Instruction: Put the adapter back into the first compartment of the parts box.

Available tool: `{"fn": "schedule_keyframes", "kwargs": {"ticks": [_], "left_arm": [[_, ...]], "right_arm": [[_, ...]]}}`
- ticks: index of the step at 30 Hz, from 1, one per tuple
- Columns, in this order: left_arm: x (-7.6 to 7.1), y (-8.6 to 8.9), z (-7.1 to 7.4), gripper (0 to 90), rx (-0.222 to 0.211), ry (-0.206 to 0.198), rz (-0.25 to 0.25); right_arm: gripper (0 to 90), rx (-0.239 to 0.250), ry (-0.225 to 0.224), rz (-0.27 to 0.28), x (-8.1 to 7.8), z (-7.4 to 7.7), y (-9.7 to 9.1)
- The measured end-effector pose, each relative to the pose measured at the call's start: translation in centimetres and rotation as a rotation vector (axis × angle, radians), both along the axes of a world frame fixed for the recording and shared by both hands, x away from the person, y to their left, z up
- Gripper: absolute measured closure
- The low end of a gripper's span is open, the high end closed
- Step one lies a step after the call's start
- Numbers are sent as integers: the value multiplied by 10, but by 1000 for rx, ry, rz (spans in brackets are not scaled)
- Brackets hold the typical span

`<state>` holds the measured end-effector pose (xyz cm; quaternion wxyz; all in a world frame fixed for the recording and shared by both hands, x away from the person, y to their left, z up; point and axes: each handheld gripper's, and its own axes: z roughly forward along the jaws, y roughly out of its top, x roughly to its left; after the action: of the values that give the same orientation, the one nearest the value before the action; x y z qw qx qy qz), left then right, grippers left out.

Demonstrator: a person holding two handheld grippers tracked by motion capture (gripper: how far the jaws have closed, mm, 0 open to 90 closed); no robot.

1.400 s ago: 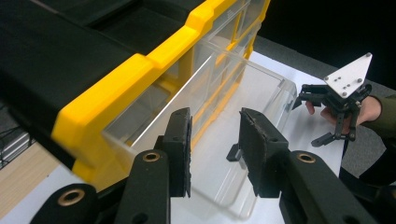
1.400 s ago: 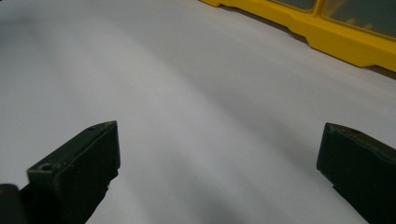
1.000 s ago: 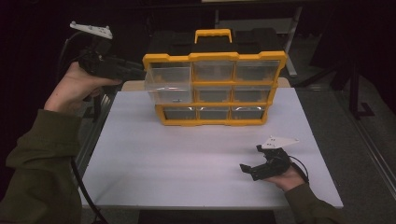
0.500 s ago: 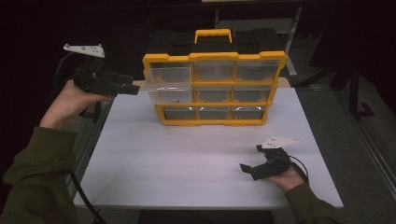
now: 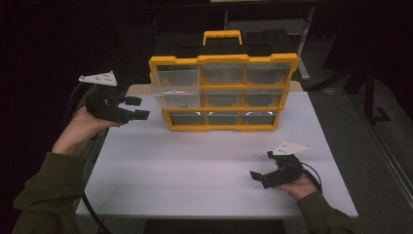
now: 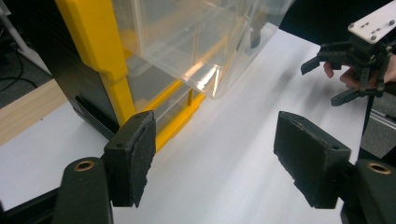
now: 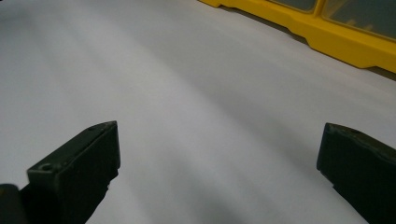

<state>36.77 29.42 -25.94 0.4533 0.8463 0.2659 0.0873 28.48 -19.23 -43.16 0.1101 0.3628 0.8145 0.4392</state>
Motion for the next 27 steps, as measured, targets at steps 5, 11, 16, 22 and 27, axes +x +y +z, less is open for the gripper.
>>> {"fn": "schedule_keyframes", "kwargs": {"ticks": [5,11,16,22,27], "left_arm": [[-6,-5,-16,241,4,-8,3],[-12,-8,-33,205,5,-12,5],[-18,-11,-48,178,7,-17,21],[-24,-12,-66,137,3,-22,36],[-30,-13,-82,126,-3,-17,48]], "right_arm": [[0,-1,-1,0,0,0,0],[0,-3,-1,1,0,0,0],[0,-3,-3,3,0,0,0],[0,1,-1,1,0,0,0],[0,-1,-3,2,0,0,0]]}}
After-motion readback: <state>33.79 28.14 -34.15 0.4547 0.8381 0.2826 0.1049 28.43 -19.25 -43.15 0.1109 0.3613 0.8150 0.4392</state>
